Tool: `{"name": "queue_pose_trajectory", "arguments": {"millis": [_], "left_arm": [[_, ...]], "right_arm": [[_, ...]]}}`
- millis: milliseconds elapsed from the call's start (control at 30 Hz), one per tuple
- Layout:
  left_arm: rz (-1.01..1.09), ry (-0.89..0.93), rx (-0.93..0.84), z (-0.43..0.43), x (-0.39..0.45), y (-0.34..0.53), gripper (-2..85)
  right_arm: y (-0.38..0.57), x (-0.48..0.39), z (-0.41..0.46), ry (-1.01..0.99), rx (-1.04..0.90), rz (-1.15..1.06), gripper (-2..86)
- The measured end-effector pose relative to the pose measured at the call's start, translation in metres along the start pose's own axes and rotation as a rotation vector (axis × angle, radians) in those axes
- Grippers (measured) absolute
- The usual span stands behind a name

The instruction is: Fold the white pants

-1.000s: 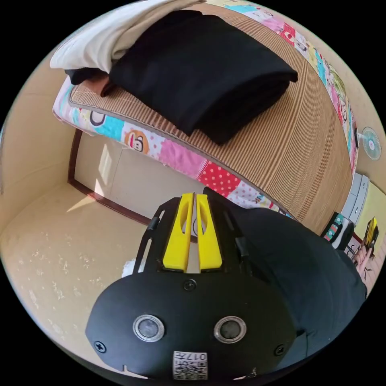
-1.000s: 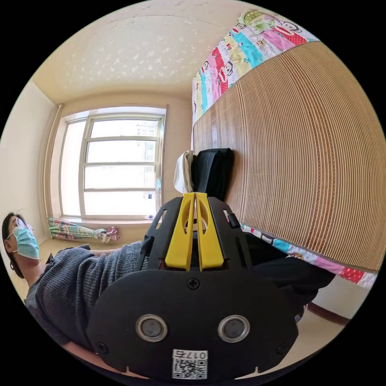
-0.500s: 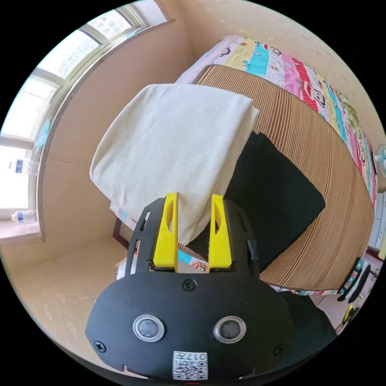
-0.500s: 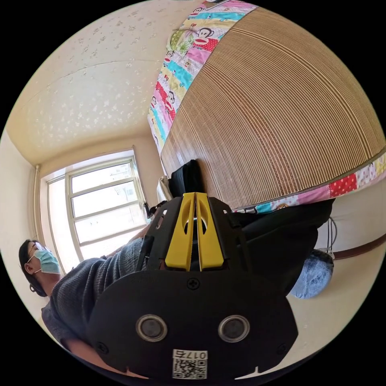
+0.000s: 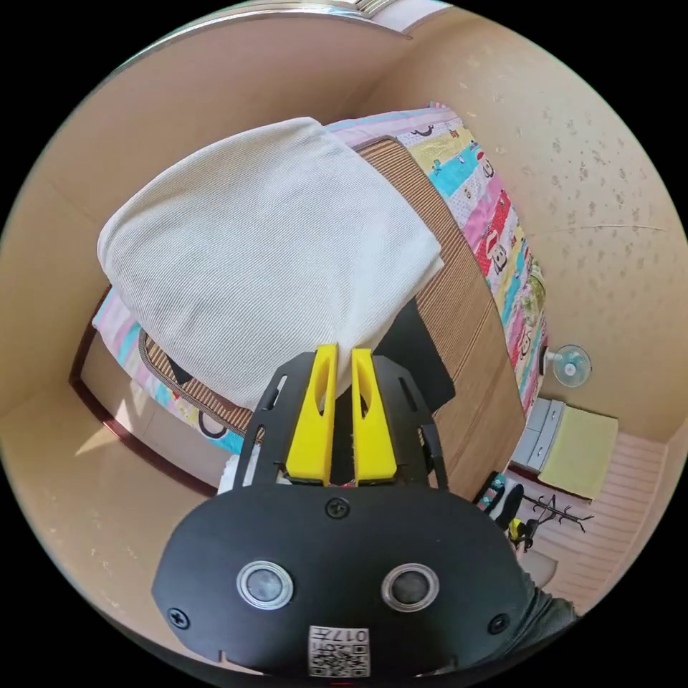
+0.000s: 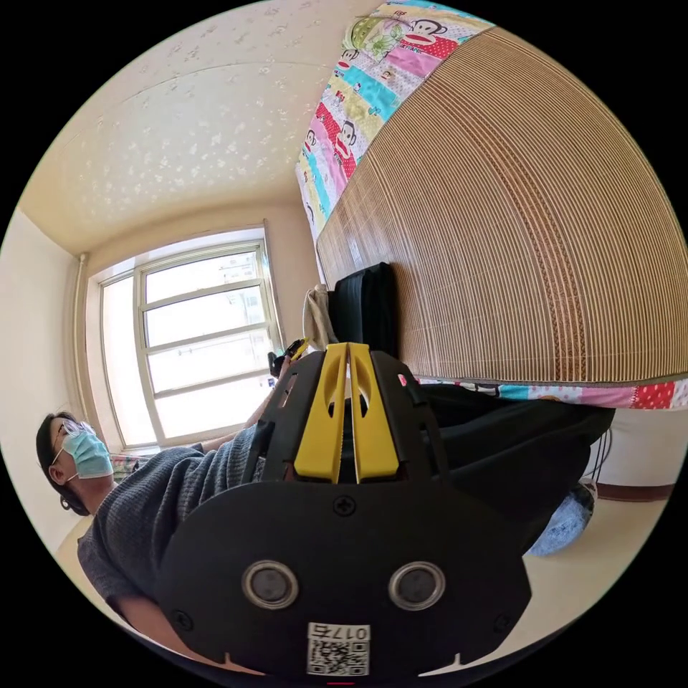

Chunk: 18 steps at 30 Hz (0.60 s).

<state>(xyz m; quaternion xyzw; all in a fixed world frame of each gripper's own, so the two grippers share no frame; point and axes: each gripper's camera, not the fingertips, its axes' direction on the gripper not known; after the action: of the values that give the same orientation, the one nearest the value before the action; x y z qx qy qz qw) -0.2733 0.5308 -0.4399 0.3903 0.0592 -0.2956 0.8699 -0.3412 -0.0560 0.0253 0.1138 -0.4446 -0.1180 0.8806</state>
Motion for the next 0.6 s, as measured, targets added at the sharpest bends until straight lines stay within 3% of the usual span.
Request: {"name": "queue_pose_trajectory", "arguments": {"millis": [267, 467, 600], "left_arm": [[0.116, 0.637, 0.269, -0.130, 0.006, 0.075, 0.2], [0.476, 0.834, 0.280, -0.172, 0.115, 0.165, -0.5], [0.754, 1.149, 0.324, -0.187, 0.188, 0.252, -0.7]], "right_arm": [[-0.020, 0.019, -0.028, -0.125, 0.058, 0.010, 0.6], [-0.038, 0.010, -0.056, -0.167, 0.035, -0.131, 0.9], [-0.047, 0.013, -0.071, -0.256, -0.003, -0.186, 2.4]]}}
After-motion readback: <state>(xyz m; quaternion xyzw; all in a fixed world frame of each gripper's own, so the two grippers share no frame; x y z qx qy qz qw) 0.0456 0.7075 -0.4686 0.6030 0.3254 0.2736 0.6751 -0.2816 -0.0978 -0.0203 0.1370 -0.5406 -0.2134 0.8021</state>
